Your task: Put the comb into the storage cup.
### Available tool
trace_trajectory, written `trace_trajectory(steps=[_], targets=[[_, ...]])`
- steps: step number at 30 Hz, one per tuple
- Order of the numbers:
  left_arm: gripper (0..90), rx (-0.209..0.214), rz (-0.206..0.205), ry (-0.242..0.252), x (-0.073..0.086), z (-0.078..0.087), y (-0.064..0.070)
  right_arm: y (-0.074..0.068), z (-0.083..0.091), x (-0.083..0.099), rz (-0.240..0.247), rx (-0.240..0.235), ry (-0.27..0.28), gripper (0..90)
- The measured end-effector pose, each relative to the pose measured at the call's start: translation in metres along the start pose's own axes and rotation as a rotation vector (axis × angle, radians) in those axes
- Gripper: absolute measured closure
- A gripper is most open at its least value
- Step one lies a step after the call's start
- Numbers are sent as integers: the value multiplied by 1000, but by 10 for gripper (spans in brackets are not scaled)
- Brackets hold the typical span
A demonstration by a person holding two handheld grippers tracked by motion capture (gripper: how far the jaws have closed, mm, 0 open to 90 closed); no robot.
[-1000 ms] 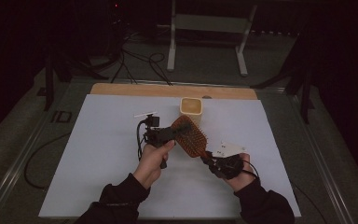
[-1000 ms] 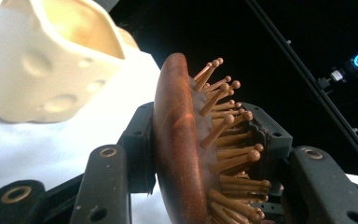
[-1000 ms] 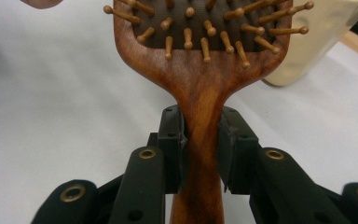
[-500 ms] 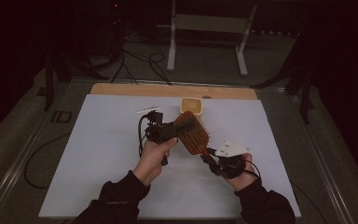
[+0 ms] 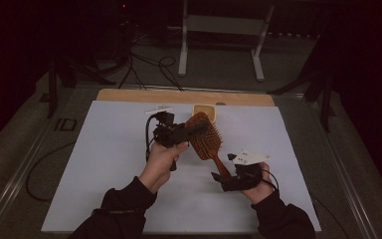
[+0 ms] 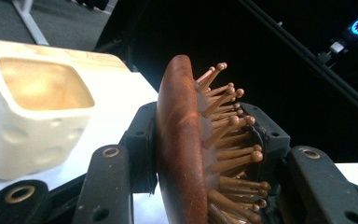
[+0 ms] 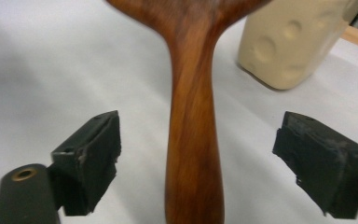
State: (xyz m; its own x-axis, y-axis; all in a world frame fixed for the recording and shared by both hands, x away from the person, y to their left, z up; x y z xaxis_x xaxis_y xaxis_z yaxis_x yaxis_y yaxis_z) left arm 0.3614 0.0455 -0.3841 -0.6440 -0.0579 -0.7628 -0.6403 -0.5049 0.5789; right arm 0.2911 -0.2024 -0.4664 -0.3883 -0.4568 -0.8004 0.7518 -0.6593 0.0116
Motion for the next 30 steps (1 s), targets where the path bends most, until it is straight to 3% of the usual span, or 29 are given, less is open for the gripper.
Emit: trace_trajectory(steps=[8,11,14,17,30], targets=[[537,-15,-44,12,-20,6,8,6,9,11,-17,-16,20,104],[536,-25,-62,16,-27,6,11,7,11,15,14,-7,27,105],[536,-28,-65,31,-34,7,13,8,14,18,18,-20,54,105],[535,-40,-85,34,-42,7,15,10,16,22,24,-4,72,105],[534,-72,-108,54,-75,2,15,15,23,34,29,11,71,105]])
Point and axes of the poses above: each handheld gripper's, and its own axes: z roughly backward along the jaws, x roughly out of its underside, y roughly to its right, the point moved 1 cm from there along -z, roughly forward along the jaws, and after that the axes turned 3 degrees about -y, right-handed, at the moved point
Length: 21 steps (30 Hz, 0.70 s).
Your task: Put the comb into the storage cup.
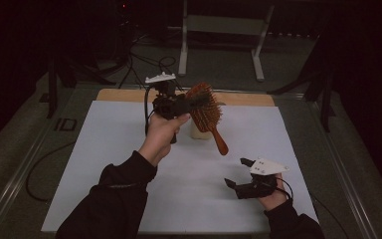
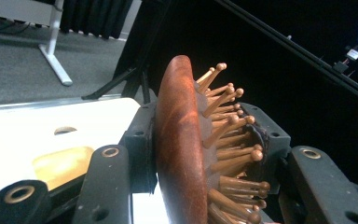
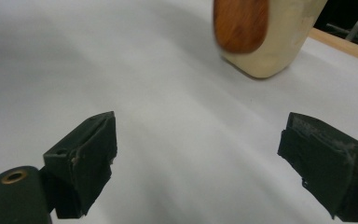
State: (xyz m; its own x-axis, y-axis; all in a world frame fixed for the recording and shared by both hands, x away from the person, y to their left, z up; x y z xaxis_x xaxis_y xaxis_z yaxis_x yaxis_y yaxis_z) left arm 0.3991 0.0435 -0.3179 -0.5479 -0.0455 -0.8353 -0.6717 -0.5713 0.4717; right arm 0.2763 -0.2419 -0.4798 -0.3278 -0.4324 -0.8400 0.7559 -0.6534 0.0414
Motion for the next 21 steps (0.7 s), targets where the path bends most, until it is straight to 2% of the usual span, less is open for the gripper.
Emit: trace_trajectory(steps=[2,4,6,10,16,21], targets=[[535,-10,-23,5,-6,-1,0,1,1,1,9,6,-6,105],[534,-19,-30,12,-11,-2,0,1,1,1,-6,11,1,106],[534,-28,-25,28,-17,-3,-1,1,1,1,-1,6,0,106],[534,-49,-57,40,-28,-4,-3,1,1,1,-1,5,-1,107],[534,-76,-74,62,-40,-9,-7,2,1,0,6,8,11,107],[534,-120,-81,62,-47,-15,-14,0,1,0,-1,2,9,112]])
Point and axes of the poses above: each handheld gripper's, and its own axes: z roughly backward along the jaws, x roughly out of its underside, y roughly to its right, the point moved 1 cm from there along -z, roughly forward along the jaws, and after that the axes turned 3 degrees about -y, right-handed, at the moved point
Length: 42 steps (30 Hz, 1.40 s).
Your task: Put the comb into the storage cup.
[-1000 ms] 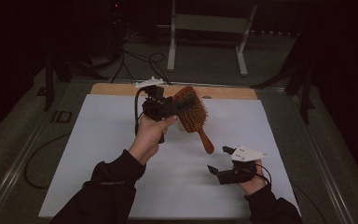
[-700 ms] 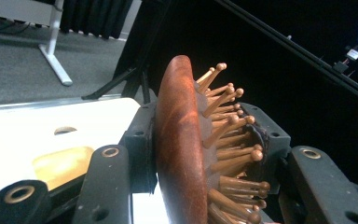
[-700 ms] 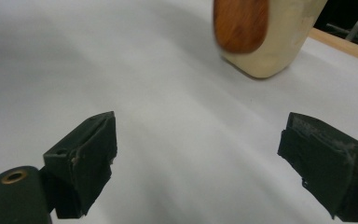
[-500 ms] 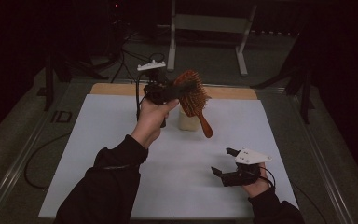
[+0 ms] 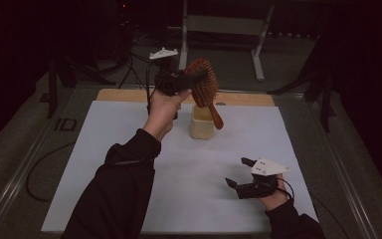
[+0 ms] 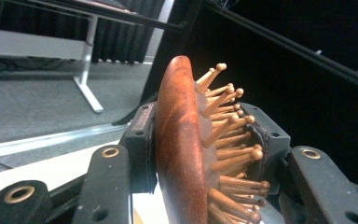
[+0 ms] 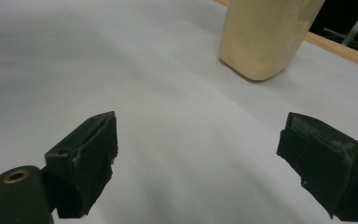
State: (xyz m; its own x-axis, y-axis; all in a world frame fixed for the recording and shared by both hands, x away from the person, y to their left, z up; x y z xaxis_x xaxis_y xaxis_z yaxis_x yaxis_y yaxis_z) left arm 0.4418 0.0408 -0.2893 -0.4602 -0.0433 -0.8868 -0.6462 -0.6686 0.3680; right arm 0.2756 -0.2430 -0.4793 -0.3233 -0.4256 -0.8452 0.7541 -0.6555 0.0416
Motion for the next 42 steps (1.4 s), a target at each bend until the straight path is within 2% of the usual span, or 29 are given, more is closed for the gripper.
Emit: trace_trajectory(steps=[5,9,12,17,18,21,25,29,33,36,42], targets=[[535,-27,5,19,-9,-2,-7,1,0,1,11,-3,-5,113],[535,-65,-15,22,-16,-3,-11,2,1,1,15,-2,-2,113],[535,-80,-15,33,-17,-3,-15,2,1,1,3,1,6,112],[534,-122,-38,14,-16,-7,-22,2,2,0,4,6,14,112],[534,-128,-29,14,-16,-8,-24,2,2,0,4,5,14,112],[535,-128,-19,10,-14,-11,-29,2,2,0,5,5,17,112],[534,-137,-33,-4,-11,-16,-32,2,2,1,4,6,14,113],[534,-141,-16,-4,-6,-20,-35,3,2,2,11,1,13,113],[534,-149,-29,-23,-2,-25,-36,3,2,2,7,-4,17,113],[534,-141,-8,-20,1,-27,-39,3,1,2,7,-7,19,113],[533,-143,-20,-36,7,-33,-40,3,1,2,20,-3,17,113]])
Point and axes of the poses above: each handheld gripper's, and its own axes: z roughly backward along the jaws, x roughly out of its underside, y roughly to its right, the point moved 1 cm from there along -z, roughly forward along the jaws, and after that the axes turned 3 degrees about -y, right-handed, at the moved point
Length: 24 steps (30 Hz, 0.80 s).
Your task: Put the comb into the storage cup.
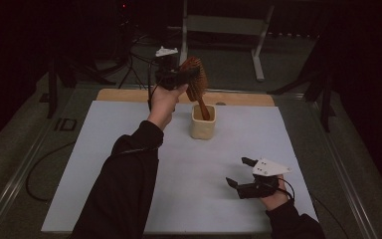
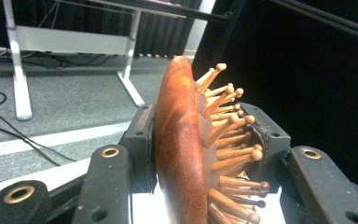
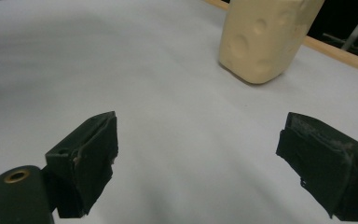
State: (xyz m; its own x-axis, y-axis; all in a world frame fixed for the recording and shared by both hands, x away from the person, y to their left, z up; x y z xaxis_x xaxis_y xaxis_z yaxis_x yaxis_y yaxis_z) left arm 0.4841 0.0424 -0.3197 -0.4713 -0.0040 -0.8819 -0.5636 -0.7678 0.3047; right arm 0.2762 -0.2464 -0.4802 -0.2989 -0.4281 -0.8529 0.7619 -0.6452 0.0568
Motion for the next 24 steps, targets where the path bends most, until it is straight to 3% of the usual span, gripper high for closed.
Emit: trace_trajectory(steps=[6,12,24], targets=[[532,-2,10,-13,7,-7,-2,-1,0,0,2,-5,-7,121],[532,-1,28,-18,16,-13,-6,-2,-1,0,37,13,-6,113],[530,-3,60,-50,36,-27,-11,-4,0,-1,52,37,-1,106]])
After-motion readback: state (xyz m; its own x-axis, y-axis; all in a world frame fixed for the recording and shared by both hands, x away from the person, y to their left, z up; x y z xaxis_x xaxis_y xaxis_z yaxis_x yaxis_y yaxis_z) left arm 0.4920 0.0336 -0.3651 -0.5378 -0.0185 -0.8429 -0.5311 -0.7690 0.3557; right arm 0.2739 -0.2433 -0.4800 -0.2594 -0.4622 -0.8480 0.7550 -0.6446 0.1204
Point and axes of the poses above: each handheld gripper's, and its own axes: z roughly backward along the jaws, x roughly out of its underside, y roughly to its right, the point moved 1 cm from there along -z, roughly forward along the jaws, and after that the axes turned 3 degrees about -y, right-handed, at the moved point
